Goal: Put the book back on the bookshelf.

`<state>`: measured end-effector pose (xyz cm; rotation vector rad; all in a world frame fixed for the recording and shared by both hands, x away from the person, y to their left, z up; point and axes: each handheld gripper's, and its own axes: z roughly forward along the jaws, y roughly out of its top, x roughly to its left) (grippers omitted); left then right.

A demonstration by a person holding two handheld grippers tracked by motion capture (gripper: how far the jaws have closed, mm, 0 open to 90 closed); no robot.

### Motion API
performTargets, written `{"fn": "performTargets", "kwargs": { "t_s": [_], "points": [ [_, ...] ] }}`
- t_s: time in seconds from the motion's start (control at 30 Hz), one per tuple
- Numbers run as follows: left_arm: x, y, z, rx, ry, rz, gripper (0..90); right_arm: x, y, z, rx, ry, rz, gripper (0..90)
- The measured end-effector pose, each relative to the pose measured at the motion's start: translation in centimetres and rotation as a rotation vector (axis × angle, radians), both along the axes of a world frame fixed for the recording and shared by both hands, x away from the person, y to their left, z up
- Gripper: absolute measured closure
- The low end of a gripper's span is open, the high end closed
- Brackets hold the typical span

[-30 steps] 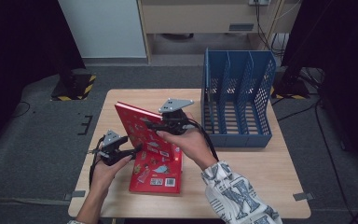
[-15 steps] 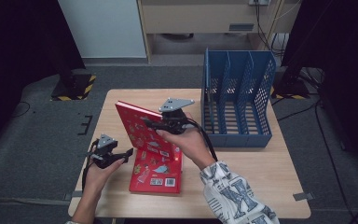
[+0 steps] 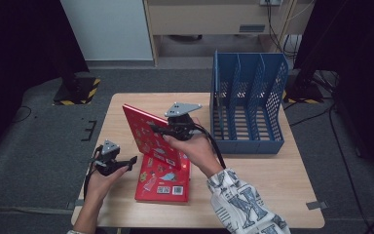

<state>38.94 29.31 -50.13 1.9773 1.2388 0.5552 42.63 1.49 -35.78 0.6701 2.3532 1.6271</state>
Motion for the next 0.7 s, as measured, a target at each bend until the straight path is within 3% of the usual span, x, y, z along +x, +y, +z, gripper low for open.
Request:
{"fn": "performTargets", "kwargs": {
  "t_s": [0.2, 0.7],
  "points": [
    [0.2, 0.3, -0.3, 0.017, 0.022, 0.018, 13.3, 0.0, -0.3, 0.1, 0.016, 0.01, -0.024, 79.0],
    [0.6, 1.5, -1.0, -0.001, 0.062, 0.031, 5.5, 0.0, -1.1, 0.7, 0.006, -0.006, -0.058, 79.2]
  ]
}}
